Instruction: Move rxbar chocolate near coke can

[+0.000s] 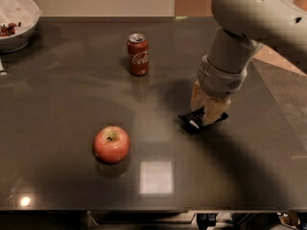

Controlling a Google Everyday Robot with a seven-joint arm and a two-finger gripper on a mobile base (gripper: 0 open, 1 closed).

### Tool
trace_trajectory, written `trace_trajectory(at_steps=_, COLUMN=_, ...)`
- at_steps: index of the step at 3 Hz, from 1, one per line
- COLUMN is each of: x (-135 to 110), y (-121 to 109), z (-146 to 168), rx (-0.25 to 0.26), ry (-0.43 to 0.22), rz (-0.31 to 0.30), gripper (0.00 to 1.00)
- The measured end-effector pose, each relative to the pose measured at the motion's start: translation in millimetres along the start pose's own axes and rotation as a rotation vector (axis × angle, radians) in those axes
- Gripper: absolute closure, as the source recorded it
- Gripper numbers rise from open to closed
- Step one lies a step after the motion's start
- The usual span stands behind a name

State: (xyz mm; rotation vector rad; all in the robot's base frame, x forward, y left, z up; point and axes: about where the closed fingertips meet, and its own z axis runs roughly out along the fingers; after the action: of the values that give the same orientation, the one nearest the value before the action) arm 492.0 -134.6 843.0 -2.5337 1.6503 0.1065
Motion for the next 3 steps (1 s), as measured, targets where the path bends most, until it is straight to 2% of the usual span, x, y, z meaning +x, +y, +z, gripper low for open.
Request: trace_trajectory(at_steps=3, x=4, y=-105, z=-6, rx=0.103, ry=-0.012, rz=0.121, gripper=1.00)
